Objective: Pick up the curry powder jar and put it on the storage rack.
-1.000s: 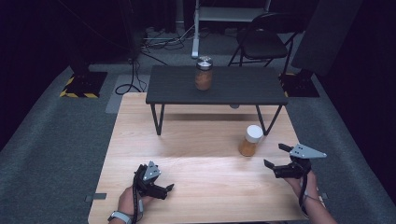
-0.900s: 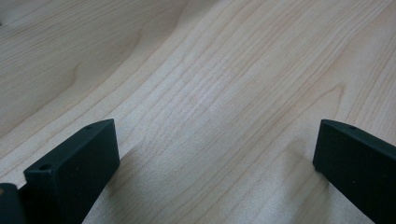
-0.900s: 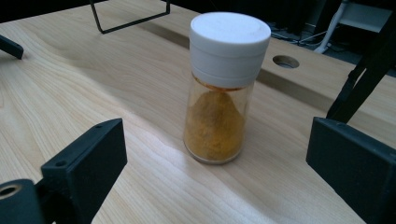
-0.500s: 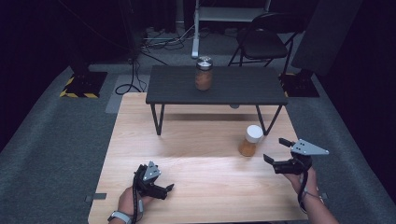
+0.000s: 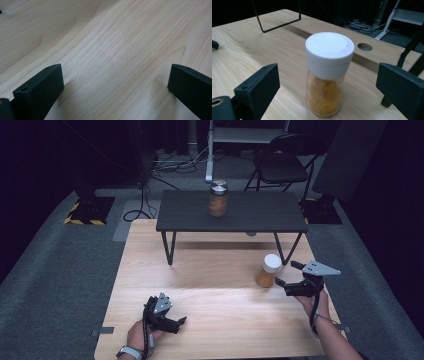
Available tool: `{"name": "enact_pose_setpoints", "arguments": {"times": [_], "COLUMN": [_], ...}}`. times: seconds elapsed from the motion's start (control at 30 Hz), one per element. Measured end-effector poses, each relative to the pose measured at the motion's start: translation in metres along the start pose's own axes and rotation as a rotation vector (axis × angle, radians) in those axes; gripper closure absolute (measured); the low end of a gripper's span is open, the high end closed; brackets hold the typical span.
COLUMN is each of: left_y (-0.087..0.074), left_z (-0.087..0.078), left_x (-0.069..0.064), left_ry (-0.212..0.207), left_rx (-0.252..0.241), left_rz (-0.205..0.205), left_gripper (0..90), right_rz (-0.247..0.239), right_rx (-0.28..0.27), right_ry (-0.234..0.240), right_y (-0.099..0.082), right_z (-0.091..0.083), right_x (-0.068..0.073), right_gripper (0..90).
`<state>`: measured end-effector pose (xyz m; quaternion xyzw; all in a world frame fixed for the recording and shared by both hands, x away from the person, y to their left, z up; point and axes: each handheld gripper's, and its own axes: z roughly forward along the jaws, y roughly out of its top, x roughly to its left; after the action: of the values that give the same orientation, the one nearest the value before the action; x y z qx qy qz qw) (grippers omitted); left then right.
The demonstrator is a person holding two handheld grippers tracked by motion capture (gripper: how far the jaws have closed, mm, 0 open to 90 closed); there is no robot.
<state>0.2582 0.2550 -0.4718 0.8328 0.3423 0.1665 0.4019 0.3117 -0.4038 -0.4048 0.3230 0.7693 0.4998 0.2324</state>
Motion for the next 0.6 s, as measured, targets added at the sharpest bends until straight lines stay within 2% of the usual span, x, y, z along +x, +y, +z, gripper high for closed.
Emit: {"name": "enact_pose_setpoints", "arguments": {"times": [0.43, 0.6], "left_y": [-0.001, -0.002], "left_z": [0.000, -0.001], "left_x": [-0.004, -0.006], "left_ry": [0.023, 0.031], "left_rx": [-0.005, -0.009], "left_rz": [-0.013, -0.012], "left_gripper": [0.2, 0.2], "right_rz": [0.012, -0.007], "right_rx": [0.026, 0.066], "right_ry": [0.000, -0.018], "right_y": [0.008, 0.014], "right_z": [0.039, 0.048], "right_x": [-0.006, -0.002], "right_gripper": [4.9, 15.9]}}
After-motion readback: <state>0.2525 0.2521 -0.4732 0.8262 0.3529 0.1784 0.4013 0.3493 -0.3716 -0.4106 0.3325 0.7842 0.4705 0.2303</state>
